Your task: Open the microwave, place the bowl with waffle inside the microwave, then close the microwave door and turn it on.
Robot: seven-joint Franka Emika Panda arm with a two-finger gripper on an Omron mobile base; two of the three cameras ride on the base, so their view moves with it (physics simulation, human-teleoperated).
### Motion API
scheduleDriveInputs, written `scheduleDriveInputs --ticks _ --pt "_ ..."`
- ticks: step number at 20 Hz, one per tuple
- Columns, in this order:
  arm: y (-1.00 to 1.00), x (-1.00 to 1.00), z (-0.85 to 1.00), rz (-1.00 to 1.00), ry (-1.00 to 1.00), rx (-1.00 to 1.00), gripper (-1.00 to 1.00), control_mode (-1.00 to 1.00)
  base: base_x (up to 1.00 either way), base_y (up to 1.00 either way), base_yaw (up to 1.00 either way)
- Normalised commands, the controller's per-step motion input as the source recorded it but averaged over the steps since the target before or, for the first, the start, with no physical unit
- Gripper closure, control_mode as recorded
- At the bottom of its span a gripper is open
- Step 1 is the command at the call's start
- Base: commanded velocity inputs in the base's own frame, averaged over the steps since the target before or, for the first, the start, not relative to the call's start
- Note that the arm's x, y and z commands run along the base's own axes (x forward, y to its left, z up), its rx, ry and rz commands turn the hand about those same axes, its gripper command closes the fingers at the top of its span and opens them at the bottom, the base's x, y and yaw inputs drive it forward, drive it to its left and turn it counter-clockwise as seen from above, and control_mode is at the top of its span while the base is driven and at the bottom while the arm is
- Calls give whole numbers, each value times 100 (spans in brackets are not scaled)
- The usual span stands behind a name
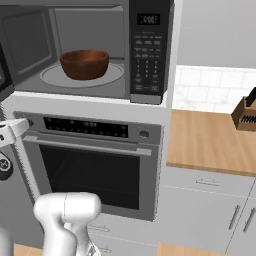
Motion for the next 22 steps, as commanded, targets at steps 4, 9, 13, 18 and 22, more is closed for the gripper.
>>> scheduleDriveInputs --ticks 4,9,13,18,22 --pt "44 -51 -1 0 -19 -4 -100 -100 0 0 0" --pt "50 -62 -1 0 -11 -2 -100 -100 0 0 0" --pt "55 -42 -9 0 -5 -3 -100 -100 0 0 0" --pt "48 -32 -6 0 -7 -3 -100 -100 0 0 0" --pt "35 -10 -12 0 -9 -4 -100 -100 0 0 0"
